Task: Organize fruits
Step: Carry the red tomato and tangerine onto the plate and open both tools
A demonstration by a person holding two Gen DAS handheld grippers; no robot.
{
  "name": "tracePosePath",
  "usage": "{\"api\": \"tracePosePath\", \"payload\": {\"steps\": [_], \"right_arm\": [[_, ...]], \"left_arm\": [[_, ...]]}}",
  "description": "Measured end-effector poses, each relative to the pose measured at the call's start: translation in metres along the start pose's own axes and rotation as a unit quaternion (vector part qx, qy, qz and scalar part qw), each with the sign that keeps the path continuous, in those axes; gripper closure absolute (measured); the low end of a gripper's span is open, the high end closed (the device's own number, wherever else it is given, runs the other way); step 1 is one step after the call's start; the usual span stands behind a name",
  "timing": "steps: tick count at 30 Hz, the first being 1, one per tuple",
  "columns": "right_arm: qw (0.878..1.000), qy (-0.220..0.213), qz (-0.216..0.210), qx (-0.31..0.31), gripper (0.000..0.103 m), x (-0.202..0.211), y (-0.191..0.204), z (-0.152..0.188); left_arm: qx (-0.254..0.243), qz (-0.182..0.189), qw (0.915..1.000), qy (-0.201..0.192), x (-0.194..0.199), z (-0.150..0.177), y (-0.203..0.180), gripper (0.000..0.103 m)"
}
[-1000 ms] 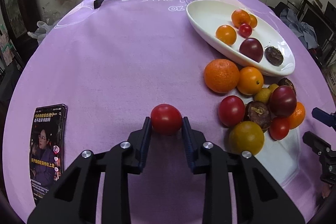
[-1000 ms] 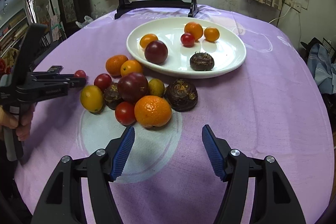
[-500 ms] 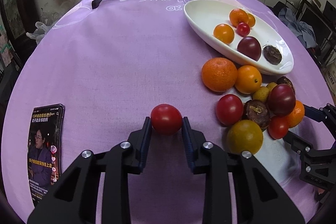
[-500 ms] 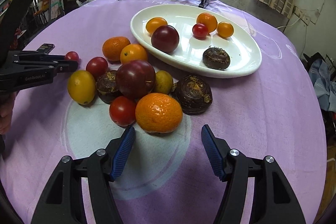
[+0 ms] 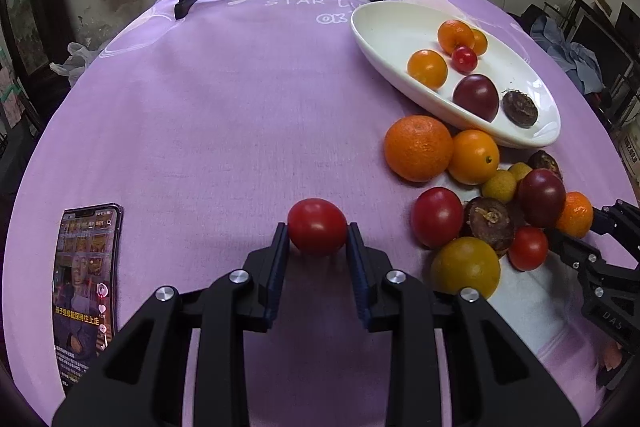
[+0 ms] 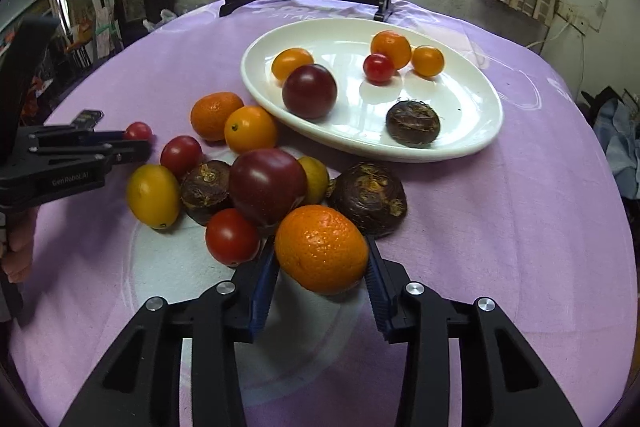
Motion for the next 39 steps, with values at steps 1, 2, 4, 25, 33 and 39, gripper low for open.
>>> {"api": "tracePosePath", "payload": {"steps": [1, 2, 4, 25, 33, 39], "right_arm": [[1.0, -0.005, 0.0, -0.002, 0.061, 0.004, -0.002, 0.001], [1.0, -0.01, 0.0, -0.003, 0.061, 0.01, -0.004, 0.001], [1.0, -0.02, 0.0, -0.007, 0.061, 0.02, -0.009, 0.003], [0.996, -0.078, 0.022, -0.021, 0.061, 0.03, -0.06, -0.063], [0.998, -0.062, 0.02, -0.019, 0.061, -0.009, -0.063, -0.083], [0.998, -0.054, 0.023, -0.033, 0.061, -0.03, -0.072, -0.089]], "left_arm": [[0.0, -0.002, 1.0, -0.003, 0.003, 0.0, 0.0, 0.075], [0.0, -0.005, 1.0, -0.009, 0.007, -0.001, 0.0, 0.075], [-0.001, -0.006, 0.9998, -0.02, 0.017, -0.003, 0.0, 0.075], [-0.067, 0.038, 0.9942, -0.075, 0.034, -0.088, -0.093, 0.075], [-0.069, 0.046, 0.9953, -0.049, -0.01, -0.116, -0.123, 0.075], [-0.075, 0.037, 0.9959, -0.034, -0.038, -0.126, -0.133, 0.075]]}}
Point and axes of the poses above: each gripper's, at about its wrist camera, not at the fingertips, and x roughly against the way its jaws point, y to its left, z to its underside, the point moved 4 cm from there along -x, roughly the way its jaws point, and after that the axes turned 3 degrees about -y, right-handed, at the moved point
